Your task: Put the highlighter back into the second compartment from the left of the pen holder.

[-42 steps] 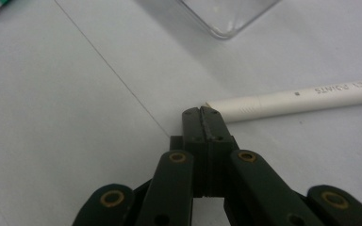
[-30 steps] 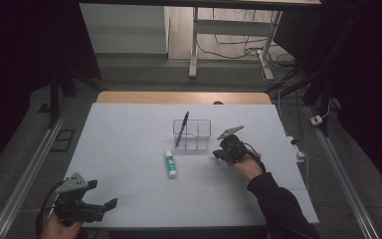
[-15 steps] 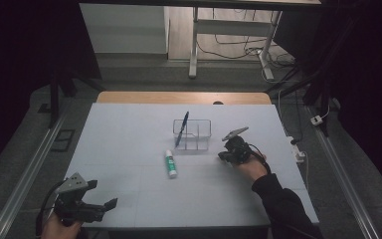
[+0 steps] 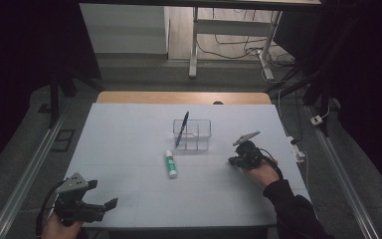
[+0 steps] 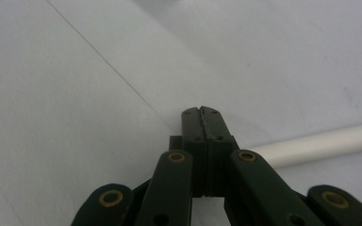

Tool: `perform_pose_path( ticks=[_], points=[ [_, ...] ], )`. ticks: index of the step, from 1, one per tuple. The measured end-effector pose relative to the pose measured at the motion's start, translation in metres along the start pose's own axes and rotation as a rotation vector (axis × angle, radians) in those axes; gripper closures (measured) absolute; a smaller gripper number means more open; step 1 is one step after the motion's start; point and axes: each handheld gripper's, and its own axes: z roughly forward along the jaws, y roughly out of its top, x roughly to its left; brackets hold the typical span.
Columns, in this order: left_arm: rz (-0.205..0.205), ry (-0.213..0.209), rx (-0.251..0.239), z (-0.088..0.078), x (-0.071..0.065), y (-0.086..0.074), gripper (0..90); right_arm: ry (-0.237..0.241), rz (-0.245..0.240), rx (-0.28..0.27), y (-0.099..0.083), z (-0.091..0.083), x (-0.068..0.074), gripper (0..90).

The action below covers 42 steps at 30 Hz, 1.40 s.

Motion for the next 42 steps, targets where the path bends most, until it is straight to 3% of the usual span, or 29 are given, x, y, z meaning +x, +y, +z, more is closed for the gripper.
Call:
perform_pose_path(
  ticks=[16,21,25,31,36,42],
  points=[
    [0.002,0.0,0.004,0.0,0.0,0.001,1.6,-0.027,0.024,0.031,-0.031,-0.022,-0.009,87.5],
    [0.004,0.002,0.002,0.001,0.0,0.001,1.6,-0.029,0.052,0.032,-0.037,-0.026,-0.012,87.2],
    [0.006,0.001,0.003,0.001,0.0,0.001,1.6,-0.046,0.072,-0.004,-0.035,-0.033,-0.012,81.0],
    [0.006,-0.004,0.0,0.001,0.0,0.001,1.6,-0.132,0.204,-0.058,-0.031,-0.048,-0.024,62.0],
    [0.008,-0.007,0.0,0.001,0.0,0.001,1.6,-0.218,0.291,-0.062,-0.029,-0.053,-0.037,48.9],
    [0.007,-0.011,-0.001,0.001,0.0,0.001,1.7,-0.286,0.338,-0.046,-0.028,-0.048,-0.05,40.9]
  ],
)
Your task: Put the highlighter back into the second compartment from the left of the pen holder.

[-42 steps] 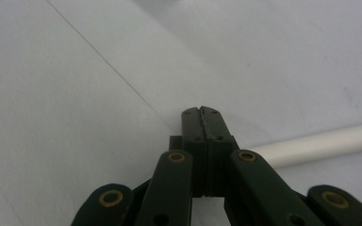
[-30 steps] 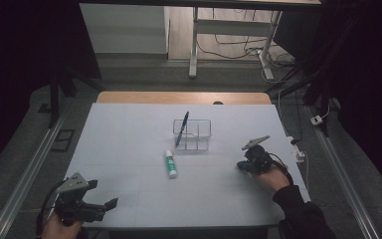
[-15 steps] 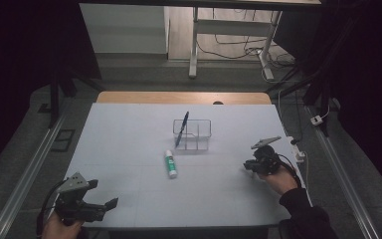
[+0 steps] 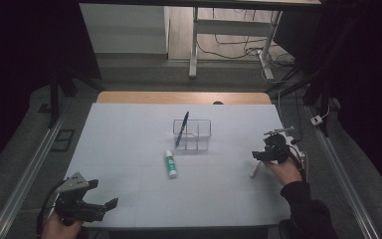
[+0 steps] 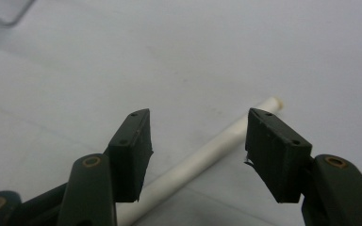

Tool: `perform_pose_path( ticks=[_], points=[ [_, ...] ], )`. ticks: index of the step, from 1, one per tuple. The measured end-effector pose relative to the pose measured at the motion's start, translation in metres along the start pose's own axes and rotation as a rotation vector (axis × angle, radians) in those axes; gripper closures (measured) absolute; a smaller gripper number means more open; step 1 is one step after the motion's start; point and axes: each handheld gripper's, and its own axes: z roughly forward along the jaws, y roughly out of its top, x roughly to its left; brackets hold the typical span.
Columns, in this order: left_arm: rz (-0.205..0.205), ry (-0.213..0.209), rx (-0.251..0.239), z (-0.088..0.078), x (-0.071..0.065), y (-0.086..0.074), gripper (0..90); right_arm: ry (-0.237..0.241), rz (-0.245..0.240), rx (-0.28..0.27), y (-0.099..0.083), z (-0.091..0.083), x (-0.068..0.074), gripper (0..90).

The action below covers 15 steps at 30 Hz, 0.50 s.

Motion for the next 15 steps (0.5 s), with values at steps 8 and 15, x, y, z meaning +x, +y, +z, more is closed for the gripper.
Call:
perform_pose_path(
  ticks=[8,15],
  points=[
    [-0.001,0.0,0.001,0.0,0.0,0.0,1.7,-0.065,0.05,0.014,0.005,0.012,-0.011,50.8],
    [-0.001,-0.001,0.0,0.0,0.0,0.0,1.7,-0.115,0.118,0.024,0.007,0.023,-0.015,58.0]
  ],
)
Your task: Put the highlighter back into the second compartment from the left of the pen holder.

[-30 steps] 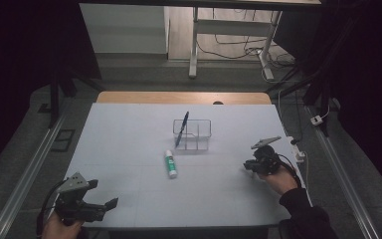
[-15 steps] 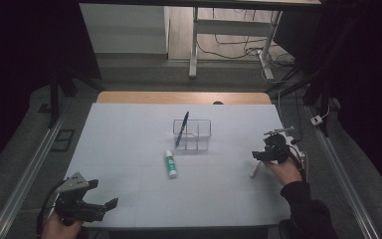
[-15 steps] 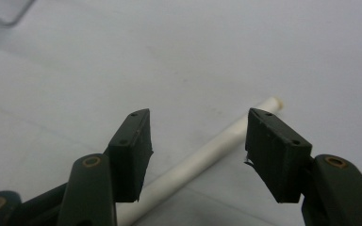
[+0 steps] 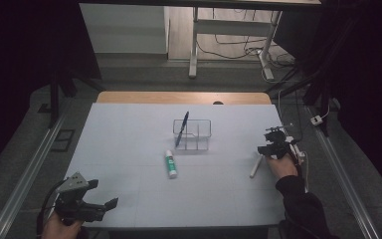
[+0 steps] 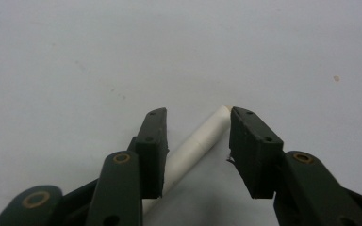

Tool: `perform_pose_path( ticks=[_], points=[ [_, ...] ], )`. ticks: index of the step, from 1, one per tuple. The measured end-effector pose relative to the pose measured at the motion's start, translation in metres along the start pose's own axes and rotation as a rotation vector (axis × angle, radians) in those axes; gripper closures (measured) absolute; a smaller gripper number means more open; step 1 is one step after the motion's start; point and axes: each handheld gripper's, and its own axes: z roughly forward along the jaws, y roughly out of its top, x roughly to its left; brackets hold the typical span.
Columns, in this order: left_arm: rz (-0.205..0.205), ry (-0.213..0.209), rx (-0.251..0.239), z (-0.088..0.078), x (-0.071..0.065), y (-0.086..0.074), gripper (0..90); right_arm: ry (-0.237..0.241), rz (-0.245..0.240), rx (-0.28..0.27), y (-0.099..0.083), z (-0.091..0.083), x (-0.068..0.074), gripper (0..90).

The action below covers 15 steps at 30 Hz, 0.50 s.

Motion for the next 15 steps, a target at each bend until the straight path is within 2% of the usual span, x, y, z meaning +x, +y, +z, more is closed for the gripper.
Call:
perform_pose_path(
  ticks=[11,15],
  points=[
    [0.001,0.0,0.0,0.0,0.0,0.0,1.7,-0.042,0.078,0.026,0.006,0.008,-0.001,66.3],
    [0.002,-0.002,0.0,0.0,0.0,0.0,1.8,-0.04,0.103,0.037,0.008,0.011,0.0,68.5]
  ],
)
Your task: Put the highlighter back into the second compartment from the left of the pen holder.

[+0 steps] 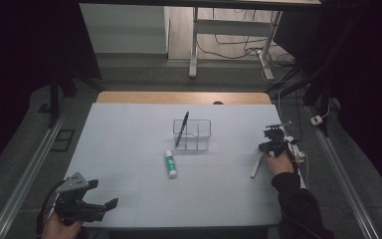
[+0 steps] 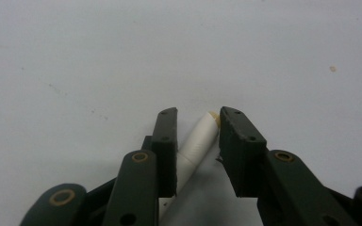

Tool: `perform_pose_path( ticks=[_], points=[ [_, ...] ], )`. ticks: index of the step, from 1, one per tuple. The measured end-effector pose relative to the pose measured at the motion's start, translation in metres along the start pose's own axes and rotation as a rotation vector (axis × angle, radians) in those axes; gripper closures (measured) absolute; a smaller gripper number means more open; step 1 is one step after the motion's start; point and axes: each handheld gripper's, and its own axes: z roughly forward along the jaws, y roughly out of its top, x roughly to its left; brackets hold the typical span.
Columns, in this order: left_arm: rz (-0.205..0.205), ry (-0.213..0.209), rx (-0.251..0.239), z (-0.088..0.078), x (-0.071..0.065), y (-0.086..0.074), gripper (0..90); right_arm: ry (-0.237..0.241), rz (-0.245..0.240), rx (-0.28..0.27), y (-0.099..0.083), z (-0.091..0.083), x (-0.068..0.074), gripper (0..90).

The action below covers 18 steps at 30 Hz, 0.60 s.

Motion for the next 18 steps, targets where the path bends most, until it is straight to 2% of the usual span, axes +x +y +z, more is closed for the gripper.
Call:
perform_pose_path(
  ticks=[5,8,12,18],
  points=[
    [0.001,0.0,0.0,0.0,-0.0001,0.0,1.8,-0.001,0.0,0.021,0.0032,0.0027,0.005,77.4],
    [0.001,0.0,-0.001,0.0,-0.0002,-0.0001,1.8,-0.019,-0.01,0.032,0.0048,0.0041,0.0082,78.2],
    [0.002,-0.001,0.0,0.0,-0.0003,0.0,1.8,-0.014,-0.009,0.036,0.0051,0.0036,0.0072,78.5],
    [0.004,0.001,0.001,0.0001,-0.0006,0.0001,1.8,-0.003,-0.014,-0.007,0.0059,-0.0056,0.0043,78.8]
  ],
)
